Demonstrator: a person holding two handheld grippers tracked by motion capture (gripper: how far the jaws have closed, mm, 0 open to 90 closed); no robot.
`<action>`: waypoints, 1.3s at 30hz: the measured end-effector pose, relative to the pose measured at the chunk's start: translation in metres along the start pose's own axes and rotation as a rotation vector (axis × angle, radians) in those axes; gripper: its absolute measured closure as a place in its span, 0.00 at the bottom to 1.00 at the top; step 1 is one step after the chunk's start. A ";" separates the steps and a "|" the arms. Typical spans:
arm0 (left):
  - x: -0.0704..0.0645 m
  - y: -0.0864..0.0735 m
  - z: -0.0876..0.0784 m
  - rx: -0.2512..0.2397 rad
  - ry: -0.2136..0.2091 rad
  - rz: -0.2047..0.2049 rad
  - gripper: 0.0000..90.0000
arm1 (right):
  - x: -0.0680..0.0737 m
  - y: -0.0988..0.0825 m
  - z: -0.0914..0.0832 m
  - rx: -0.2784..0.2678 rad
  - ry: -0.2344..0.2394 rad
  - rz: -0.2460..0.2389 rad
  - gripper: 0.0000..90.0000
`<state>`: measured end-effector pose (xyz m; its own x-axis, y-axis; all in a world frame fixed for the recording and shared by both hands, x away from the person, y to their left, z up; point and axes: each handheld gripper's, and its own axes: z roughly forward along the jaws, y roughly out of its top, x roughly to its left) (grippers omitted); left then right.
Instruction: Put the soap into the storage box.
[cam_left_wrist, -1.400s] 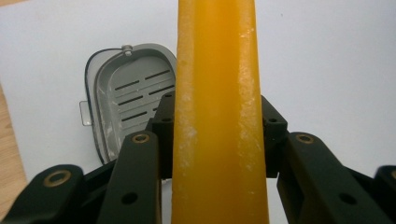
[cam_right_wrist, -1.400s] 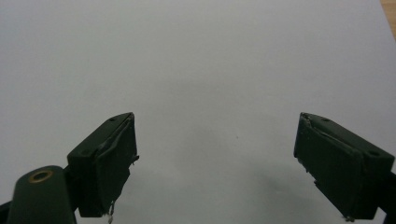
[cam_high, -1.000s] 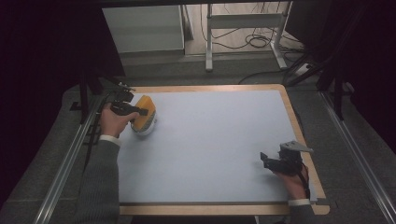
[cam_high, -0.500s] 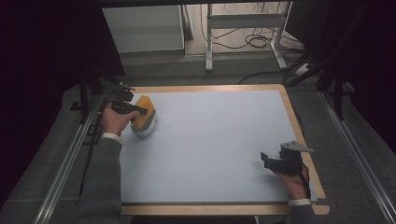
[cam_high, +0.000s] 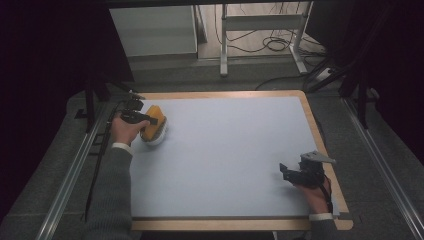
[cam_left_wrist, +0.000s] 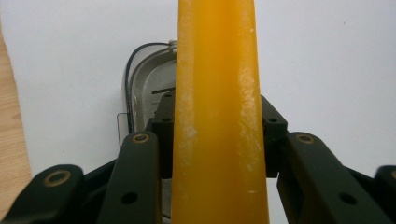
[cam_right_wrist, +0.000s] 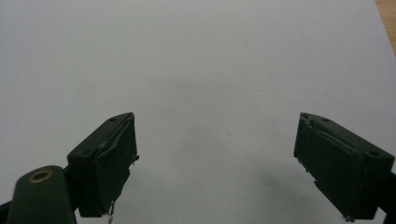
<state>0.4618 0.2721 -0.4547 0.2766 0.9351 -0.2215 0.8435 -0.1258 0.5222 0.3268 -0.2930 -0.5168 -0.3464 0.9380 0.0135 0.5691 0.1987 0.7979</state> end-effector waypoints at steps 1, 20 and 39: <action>0.000 0.000 0.001 0.001 0.002 -0.001 0.68 | 0.000 0.000 0.000 -0.001 0.000 -0.003 0.15; 0.003 -0.004 0.014 0.004 0.008 -0.019 0.68 | -0.001 -0.001 0.001 0.004 -0.002 -0.003 0.15; 0.002 -0.003 -0.012 -0.118 0.075 0.015 0.45 | 0.001 -0.001 0.002 0.007 0.001 -0.008 0.15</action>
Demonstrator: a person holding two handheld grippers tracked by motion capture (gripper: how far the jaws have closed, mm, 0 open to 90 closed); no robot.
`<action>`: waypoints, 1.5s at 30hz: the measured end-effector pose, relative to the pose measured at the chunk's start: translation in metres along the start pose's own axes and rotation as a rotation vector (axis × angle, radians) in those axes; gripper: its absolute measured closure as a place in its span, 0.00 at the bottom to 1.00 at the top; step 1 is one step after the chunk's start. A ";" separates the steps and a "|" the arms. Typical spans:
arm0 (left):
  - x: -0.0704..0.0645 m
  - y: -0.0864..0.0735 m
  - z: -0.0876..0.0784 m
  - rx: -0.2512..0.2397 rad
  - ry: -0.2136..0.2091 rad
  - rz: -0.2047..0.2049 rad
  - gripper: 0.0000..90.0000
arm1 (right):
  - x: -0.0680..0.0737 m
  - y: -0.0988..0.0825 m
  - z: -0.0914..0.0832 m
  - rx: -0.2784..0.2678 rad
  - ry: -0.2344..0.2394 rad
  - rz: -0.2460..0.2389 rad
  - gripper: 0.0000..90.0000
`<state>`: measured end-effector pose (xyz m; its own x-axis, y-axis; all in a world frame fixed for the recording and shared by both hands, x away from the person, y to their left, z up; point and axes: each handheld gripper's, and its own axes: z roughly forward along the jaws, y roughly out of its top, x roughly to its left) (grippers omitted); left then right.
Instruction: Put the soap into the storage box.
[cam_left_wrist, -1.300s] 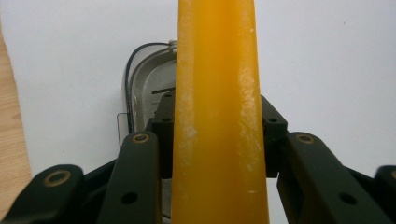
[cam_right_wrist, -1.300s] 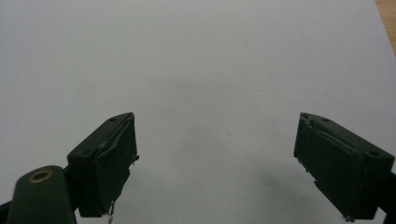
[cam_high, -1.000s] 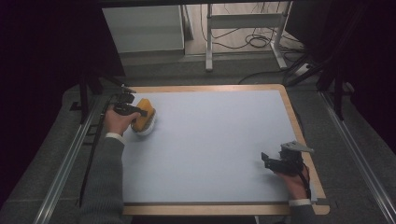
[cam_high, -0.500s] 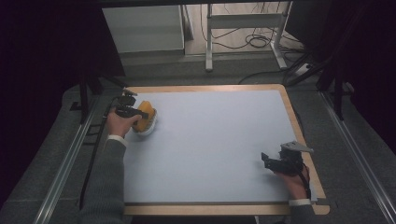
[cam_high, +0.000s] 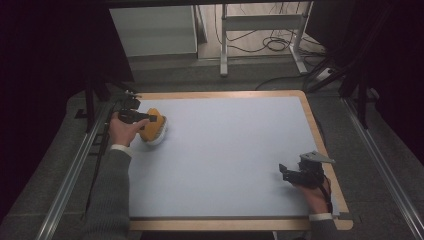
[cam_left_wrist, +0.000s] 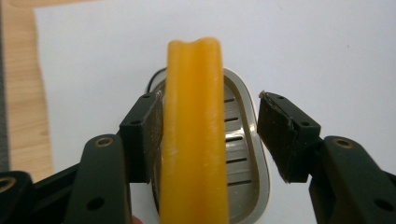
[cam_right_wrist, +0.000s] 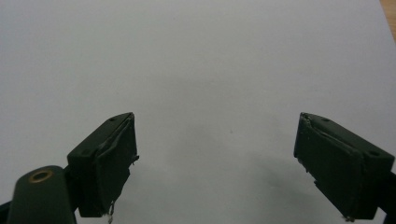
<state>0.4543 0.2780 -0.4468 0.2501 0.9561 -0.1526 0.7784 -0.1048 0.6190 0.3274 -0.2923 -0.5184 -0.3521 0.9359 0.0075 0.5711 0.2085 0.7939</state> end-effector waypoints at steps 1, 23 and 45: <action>0.000 0.000 -0.001 -0.019 0.017 0.006 0.44 | 0.000 0.000 0.000 0.000 -0.001 -0.001 0.15; -0.012 -0.005 -0.020 -0.070 -0.085 0.047 0.44 | 0.001 0.000 0.000 0.003 -0.001 -0.001 0.15; -0.042 -0.046 -0.031 -0.089 -0.183 0.144 0.41 | 0.000 0.000 -0.002 -0.003 -0.001 -0.004 0.15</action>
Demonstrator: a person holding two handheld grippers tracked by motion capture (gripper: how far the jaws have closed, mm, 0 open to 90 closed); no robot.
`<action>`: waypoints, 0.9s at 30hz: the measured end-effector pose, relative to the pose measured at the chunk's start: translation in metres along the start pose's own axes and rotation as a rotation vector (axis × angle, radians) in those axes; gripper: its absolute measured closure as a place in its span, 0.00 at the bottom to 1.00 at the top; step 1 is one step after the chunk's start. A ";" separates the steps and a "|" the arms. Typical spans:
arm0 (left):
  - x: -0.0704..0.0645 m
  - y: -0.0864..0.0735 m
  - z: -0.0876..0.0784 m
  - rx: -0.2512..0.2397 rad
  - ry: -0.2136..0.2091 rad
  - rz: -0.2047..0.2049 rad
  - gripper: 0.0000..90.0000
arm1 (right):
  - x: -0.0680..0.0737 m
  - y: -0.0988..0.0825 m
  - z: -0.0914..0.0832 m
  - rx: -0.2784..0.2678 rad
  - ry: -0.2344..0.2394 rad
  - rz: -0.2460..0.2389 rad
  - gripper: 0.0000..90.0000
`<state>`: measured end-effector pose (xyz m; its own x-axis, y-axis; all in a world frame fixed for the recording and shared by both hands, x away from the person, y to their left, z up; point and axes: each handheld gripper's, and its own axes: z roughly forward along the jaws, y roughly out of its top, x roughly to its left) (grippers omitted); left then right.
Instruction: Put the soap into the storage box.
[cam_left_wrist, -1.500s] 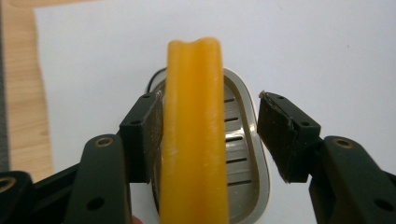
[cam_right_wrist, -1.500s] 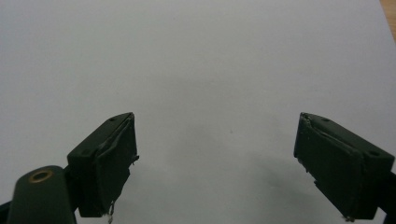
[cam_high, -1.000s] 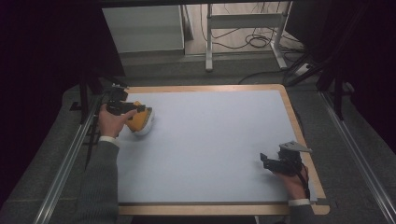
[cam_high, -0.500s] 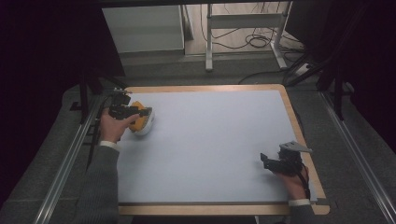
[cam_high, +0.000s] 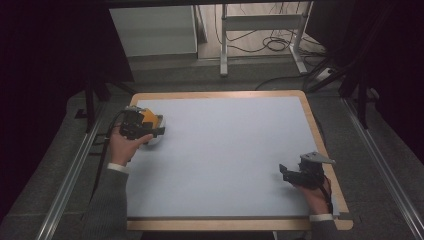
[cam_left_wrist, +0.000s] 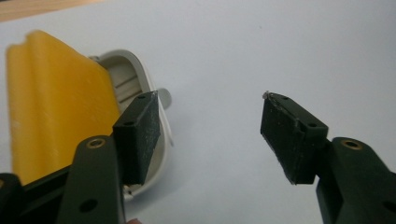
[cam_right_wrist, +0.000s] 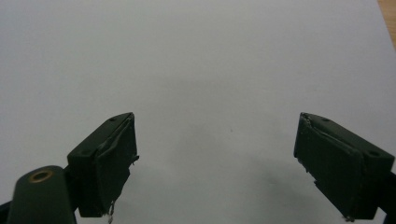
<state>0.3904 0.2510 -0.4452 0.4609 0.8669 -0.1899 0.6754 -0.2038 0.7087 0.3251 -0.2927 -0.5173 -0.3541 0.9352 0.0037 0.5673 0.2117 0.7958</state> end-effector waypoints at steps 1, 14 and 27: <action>-0.001 -0.003 -0.001 -0.015 0.003 0.002 0.41 | 0.000 0.000 0.000 -0.001 -0.001 0.000 0.15; -0.020 -0.053 -0.006 -0.031 -0.058 0.028 0.35 | 0.001 0.001 -0.003 -0.007 -0.003 0.001 0.15; -0.031 -0.094 -0.016 -0.028 -0.078 0.051 0.31 | 0.001 0.001 -0.004 -0.009 -0.005 0.000 0.15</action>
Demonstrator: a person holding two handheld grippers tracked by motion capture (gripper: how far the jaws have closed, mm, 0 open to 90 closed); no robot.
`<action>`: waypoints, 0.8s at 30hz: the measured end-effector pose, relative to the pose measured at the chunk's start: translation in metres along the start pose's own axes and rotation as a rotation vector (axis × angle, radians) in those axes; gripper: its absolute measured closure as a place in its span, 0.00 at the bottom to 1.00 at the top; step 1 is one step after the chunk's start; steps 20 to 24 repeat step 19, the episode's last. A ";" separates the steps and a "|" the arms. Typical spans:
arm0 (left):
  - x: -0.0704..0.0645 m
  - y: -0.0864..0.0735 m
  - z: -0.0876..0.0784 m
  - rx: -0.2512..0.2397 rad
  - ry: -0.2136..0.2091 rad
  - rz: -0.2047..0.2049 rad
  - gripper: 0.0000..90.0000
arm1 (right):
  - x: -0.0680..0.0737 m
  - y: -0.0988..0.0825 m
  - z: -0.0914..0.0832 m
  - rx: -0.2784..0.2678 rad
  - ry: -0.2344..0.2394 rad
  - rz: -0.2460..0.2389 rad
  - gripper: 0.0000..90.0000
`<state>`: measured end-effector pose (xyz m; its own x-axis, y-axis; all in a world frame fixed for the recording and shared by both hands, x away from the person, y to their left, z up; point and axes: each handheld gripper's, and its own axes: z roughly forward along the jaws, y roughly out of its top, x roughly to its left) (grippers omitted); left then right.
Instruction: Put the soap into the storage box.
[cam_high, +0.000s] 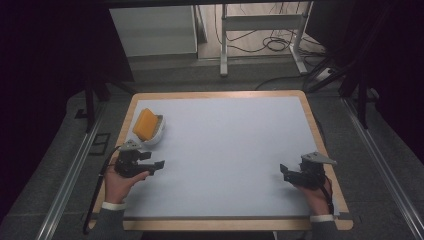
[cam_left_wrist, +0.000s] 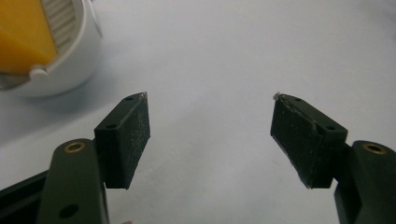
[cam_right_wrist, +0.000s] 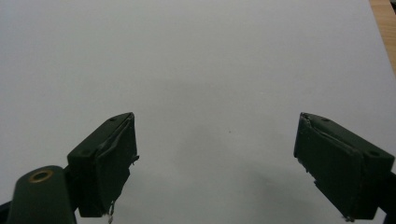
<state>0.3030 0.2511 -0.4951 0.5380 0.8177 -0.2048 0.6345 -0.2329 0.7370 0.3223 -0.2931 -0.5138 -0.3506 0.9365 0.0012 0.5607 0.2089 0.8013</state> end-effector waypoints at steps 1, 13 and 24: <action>0.000 -0.001 -0.001 0.009 0.002 0.000 0.31 | 0.000 0.000 0.000 0.000 0.000 0.000 0.15; 0.002 -0.006 -0.001 -0.002 0.013 -0.010 0.28 | 0.001 -0.001 -0.001 -0.004 -0.002 -0.002 0.15; 0.003 -0.006 0.002 0.003 0.016 -0.003 0.25 | 0.001 0.000 -0.003 -0.017 -0.002 0.000 0.15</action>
